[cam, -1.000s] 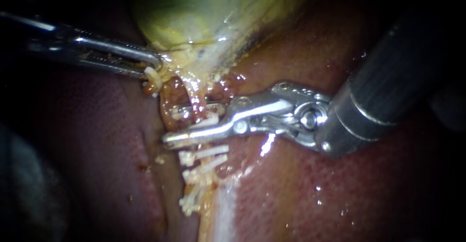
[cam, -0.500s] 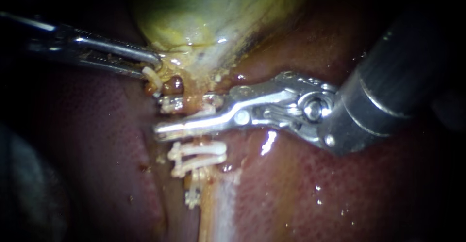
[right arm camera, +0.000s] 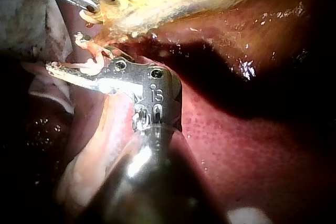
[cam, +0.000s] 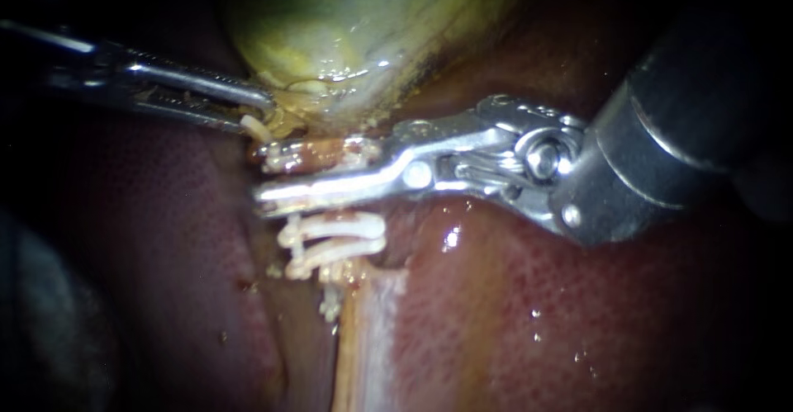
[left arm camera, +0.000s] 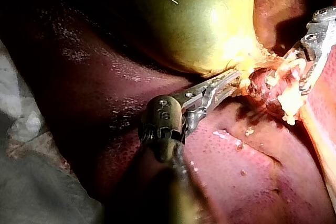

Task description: Clipping third clip right tube

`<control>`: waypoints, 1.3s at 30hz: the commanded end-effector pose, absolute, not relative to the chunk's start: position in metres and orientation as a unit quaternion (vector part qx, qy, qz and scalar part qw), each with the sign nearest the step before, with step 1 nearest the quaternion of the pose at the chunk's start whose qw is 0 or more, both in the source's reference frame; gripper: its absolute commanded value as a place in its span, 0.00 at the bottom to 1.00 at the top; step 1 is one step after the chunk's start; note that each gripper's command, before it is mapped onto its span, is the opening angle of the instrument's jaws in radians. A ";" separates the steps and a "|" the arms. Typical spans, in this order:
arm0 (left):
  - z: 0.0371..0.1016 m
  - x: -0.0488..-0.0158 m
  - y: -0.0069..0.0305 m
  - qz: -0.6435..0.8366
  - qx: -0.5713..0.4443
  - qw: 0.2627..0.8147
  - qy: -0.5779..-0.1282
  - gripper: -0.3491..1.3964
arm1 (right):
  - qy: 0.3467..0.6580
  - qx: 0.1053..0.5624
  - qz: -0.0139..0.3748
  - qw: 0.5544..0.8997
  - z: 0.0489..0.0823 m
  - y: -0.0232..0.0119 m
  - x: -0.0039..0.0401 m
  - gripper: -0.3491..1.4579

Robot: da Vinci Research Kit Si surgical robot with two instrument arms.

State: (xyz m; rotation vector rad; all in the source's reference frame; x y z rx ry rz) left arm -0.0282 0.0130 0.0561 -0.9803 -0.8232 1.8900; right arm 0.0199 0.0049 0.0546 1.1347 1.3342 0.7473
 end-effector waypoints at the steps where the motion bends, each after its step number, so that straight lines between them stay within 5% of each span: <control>1: 0.0561 -0.0282 0.0130 0.753 -0.391 0.416 -0.328 0.00 | 0.569 0.485 0.324 0.580 0.0547 0.0050 0.0202 0.43; 18: 0.0561 -0.0282 0.0130 0.753 -0.391 0.416 -0.328 0.00 | 0.537 0.488 0.421 0.544 0.0576 0.0074 0.0192 0.24; 24: 0.0561 -0.0282 0.0130 0.753 -0.391 0.416 -0.328 0.00 | 0.513 0.513 0.446 0.524 0.0576 0.0074 0.0187 0.01; 39: 0.0561 -0.0282 0.0130 0.753 -0.391 0.416 -0.328 0.00 | 0.485 0.541 0.462 0.508 0.0575 0.0071 0.0179 0.00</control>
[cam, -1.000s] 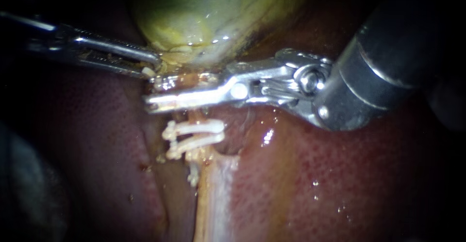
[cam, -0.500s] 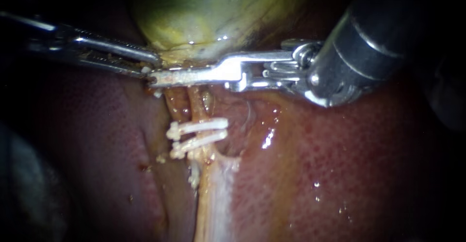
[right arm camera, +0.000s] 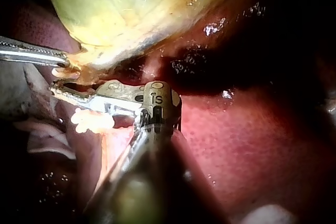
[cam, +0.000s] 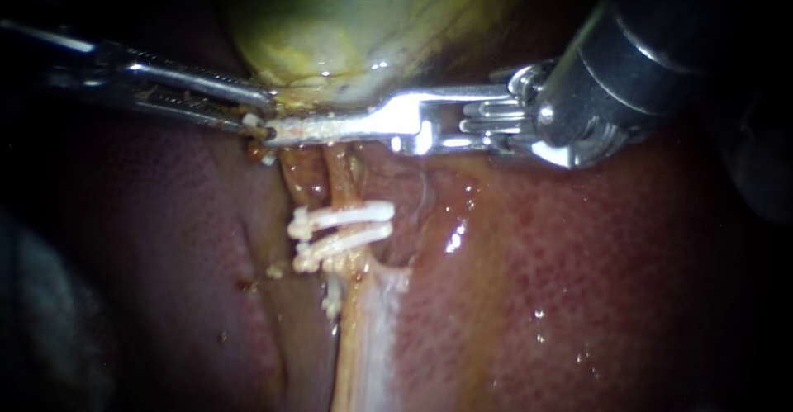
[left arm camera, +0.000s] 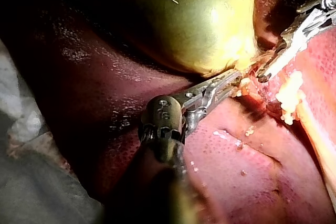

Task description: Clipping third clip right tube

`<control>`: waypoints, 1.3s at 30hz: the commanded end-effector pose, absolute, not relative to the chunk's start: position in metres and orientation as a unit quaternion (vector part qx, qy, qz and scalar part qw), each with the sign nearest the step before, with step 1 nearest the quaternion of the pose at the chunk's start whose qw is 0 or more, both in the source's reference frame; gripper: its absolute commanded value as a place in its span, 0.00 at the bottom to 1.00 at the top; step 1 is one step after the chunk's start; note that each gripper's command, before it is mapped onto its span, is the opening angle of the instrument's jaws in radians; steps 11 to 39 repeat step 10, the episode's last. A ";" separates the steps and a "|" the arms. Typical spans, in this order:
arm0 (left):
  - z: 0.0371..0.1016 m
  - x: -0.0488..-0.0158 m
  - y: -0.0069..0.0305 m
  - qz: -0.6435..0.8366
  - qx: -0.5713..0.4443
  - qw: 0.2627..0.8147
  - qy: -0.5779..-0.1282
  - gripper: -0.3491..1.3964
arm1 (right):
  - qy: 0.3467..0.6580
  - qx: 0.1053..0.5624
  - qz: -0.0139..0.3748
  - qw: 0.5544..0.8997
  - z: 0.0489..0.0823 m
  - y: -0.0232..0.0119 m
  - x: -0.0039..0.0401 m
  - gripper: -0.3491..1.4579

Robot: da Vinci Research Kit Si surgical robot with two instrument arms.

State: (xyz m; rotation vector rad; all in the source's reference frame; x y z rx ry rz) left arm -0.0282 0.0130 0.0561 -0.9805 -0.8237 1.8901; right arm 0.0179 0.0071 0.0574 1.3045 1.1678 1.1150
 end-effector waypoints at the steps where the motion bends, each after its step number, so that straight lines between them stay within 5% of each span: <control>1: 0.0561 -0.0282 0.0130 0.753 -0.391 0.416 -0.328 0.00 | 0.485 0.541 0.462 0.508 0.0575 0.0071 0.0179 0.00; 39: 0.0562 -0.0282 0.0130 0.753 -0.391 0.416 -0.328 0.00 | 0.483 0.544 0.462 0.508 0.0575 0.0069 0.0179 0.00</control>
